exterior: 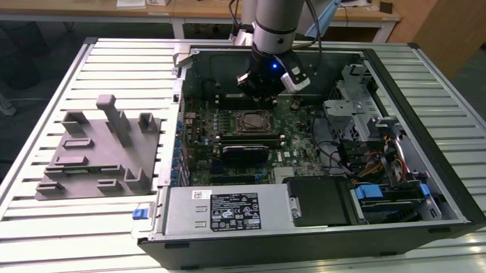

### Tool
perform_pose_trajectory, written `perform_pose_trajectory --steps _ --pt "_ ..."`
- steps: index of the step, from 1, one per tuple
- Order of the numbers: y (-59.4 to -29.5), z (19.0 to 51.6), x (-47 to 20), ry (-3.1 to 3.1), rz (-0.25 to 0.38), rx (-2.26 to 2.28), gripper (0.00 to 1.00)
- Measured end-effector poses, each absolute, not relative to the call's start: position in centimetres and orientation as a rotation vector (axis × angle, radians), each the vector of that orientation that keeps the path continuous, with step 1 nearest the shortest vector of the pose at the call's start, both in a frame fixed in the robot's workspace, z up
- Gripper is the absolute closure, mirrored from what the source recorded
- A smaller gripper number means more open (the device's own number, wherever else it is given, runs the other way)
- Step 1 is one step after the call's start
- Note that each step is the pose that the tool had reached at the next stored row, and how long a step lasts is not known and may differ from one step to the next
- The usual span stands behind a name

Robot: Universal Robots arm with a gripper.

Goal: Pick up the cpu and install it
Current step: 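Install the second cpu locking lever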

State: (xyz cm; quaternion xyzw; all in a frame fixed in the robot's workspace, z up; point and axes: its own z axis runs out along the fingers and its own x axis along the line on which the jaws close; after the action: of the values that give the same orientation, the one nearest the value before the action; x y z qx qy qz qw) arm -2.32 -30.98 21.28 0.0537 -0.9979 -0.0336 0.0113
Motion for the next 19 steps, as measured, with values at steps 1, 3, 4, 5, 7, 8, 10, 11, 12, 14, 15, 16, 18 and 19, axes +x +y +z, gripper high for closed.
perform_pose_trajectory --steps 1,3,4,5,7,8,10,11,12,14,15,16,18,19 --pt "-31.02 21.29 -2.32 -3.113 -0.105 0.168 0.89" --pt "-31.09 21.28 -2.31 -3.113 -0.105 0.168 0.89" --pt "-31.13 21.28 -2.31 -3.113 -0.105 0.168 0.89" --pt "-31.17 21.28 -2.3 -3.113 -0.105 0.168 0.89" --pt "-31.25 21.28 -2.3 -3.113 -0.105 0.168 0.89" --pt "-31.27 21.28 -2.29 -3.113 -0.105 0.168 0.89" --pt "-31.33 21.28 -2.29 -3.113 -0.105 0.168 0.89" --pt "-31.36 21.28 -2.29 -3.113 -0.105 0.168 0.89" --pt "-31.4 21.28 -2.29 -3.113 -0.105 0.168 0.89" --pt "-31.47 21.28 -2.29 -3.113 -0.105 0.168 0.89" --pt "-31.49 21.28 -2.29 -3.113 -0.105 0.167 0.89" --pt "-31.52 21.28 -2.29 -3.113 -0.105 0.167 0.89" --pt "-31.61 21.28 -2.29 -3.113 -0.105 0.168 0.89" --pt "-31.7 21.28 -2.28 -3.113 -0.105 0.168 0.89"
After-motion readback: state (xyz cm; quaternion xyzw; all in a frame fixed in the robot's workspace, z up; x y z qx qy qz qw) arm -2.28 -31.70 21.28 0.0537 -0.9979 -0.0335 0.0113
